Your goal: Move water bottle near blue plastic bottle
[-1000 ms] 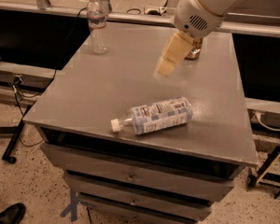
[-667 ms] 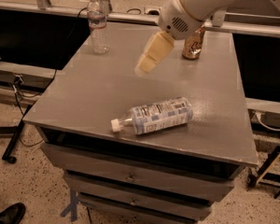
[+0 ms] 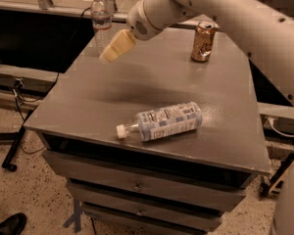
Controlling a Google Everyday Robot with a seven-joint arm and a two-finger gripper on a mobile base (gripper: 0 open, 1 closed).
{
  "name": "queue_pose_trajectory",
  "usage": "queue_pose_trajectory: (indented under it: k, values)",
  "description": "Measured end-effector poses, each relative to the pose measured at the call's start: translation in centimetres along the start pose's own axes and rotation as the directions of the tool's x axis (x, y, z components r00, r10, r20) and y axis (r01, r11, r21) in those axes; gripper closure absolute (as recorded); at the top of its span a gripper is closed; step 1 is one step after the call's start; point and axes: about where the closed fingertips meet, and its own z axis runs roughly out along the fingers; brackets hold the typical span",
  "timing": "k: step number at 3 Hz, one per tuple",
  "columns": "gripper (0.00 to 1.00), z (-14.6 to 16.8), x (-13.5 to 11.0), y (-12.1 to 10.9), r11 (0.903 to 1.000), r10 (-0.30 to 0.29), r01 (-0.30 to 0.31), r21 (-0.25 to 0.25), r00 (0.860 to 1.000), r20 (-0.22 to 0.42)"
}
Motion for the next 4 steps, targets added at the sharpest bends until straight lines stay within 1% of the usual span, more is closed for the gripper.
queue_pose_trajectory:
  k: [1,2,3,4]
  values:
    - [0.00,4.5,-1.6,-2.7,0.9991,0.039,-0.040,0.016,0.996,0.079]
    - [0.00,7.9,-2.7,-5.0,0.9964,0.071,-0.077,0.036,0.986,0.153]
    - [0.00,10.3,-4.1,-7.1,0.9932,0.087,-0.102,0.055,0.968,0.236]
    - [0.00,12.2,-5.6,-8.0,0.9899,0.114,-0.133,0.049,0.952,0.284]
